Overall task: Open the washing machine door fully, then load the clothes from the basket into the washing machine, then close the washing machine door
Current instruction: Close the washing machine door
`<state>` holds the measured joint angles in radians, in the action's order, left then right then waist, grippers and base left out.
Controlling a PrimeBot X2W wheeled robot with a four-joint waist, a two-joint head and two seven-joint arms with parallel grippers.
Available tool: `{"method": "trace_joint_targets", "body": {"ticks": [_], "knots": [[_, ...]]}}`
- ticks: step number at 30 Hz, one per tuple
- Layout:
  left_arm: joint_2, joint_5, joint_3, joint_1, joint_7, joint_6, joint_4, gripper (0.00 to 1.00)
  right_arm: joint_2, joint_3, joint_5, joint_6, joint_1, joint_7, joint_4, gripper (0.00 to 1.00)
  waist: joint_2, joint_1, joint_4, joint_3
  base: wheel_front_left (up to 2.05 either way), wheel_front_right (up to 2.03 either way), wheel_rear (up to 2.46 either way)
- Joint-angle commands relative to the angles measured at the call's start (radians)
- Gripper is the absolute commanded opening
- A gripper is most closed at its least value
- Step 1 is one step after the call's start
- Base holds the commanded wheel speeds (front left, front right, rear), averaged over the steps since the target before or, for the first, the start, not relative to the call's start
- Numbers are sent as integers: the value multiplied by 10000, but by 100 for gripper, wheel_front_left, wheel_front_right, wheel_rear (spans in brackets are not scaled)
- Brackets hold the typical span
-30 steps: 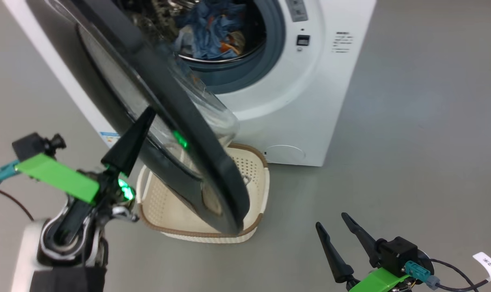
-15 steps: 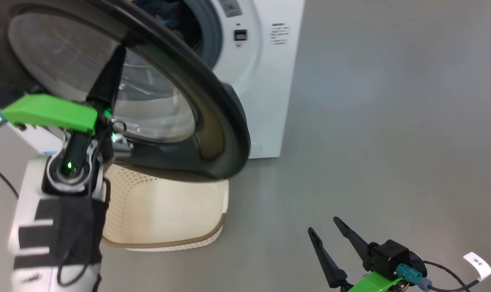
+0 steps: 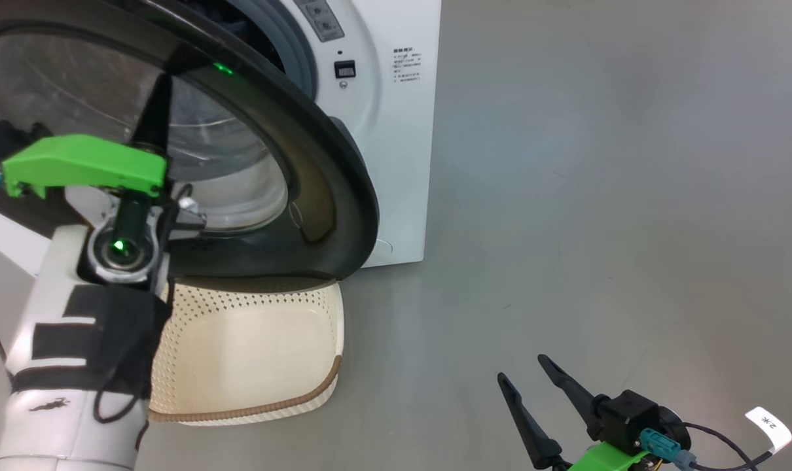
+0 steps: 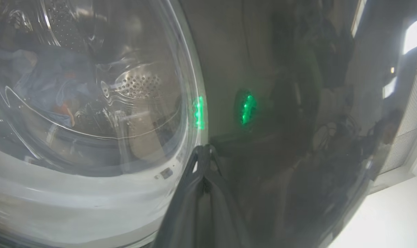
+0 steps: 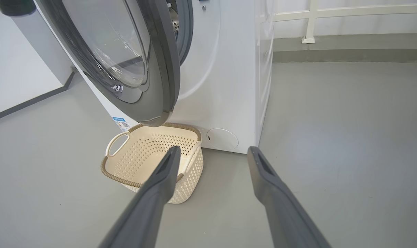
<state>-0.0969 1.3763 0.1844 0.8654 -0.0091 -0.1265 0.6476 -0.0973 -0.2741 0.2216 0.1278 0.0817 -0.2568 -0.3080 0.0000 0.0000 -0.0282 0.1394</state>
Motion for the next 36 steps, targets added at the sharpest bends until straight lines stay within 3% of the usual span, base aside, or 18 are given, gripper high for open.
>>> {"method": "trace_joint_targets", "body": {"ticks": [1, 8, 14, 16, 17, 19, 20, 21, 24, 26, 32, 36], "knots": [[-409, -163, 37, 393, -40, -42, -287, 0, 1, -159, 33, 29, 25, -49, 196, 100, 0, 0, 46, -19, 0, 0, 0], [-889, -151, 950, -216, -464, -42, -487, 0, 117, -8, 68, 29, -33, -49, 229, 100, 0, 0, 418, -231, 0, 0, 0], [-1495, -851, 1862, -895, -1439, -42, -729, 3, 226, 64, 104, 29, 24, -49, 264, 100, 0, 0, 740, -386, 0, 0, 0], [-1665, -1127, 2029, -1182, -1908, -42, -802, 39, 259, 137, 112, 29, 44, -49, 293, 100, 0, 0, 824, -437, 0, 0, 0], [-1749, -1257, 2042, -1352, -2101, -42, -853, 47, 277, 180, 113, 29, 48, -49, 309, 100, 0, 0, 857, -463, 0, 0, 0], [-1891, -1521, 2020, -1778, -2337, -42, -962, 84, 311, 283, 107, 29, 64, -49, 350, 100, 0, 0, 922, -482, 0, 0, 0], [-1991, -1722, 2033, -2032, -2405, -42, -1062, 96, 327, 325, 99, 29, 70, -49, 364, 100, 0, 0, 948, -495, 0, 0, 0], [-2128, -2036, 2014, -2297, -2459, -40, -1123, 100, 340, 370, 85, 29, 74, -49, 381, 100, 0, 0, 981, -498, 0, 0, 0], [-2356, -3175, 1438, -3127, -2516, 265, -1479, 100, 369, 534, 30, 29, 80, -49, 459, 100, 0, 0, 1080, -492, 0, 0, 0], [-2365, -4511, 870, -3786, -2521, 676, -2055, 100, 381, 688, -7, 29, 68, -49, 521, 100, 0, 0, 1182, -476, 0, 0, 0], [-1457, -7156, -274, -5951, -2524, 1221, -3697, 100, 405, 975, -141, 29, -4, -49, 643, 100, 0, 0, 1404, -542, 0, 0, 0], [-1031, -8091, -722, -6909, -2525, 1320, -4259, 100, 406, 1074, -170, 29, -31, -49, 680, 100, 0, 0, 1429, -663, 0, 0, 0]]}}
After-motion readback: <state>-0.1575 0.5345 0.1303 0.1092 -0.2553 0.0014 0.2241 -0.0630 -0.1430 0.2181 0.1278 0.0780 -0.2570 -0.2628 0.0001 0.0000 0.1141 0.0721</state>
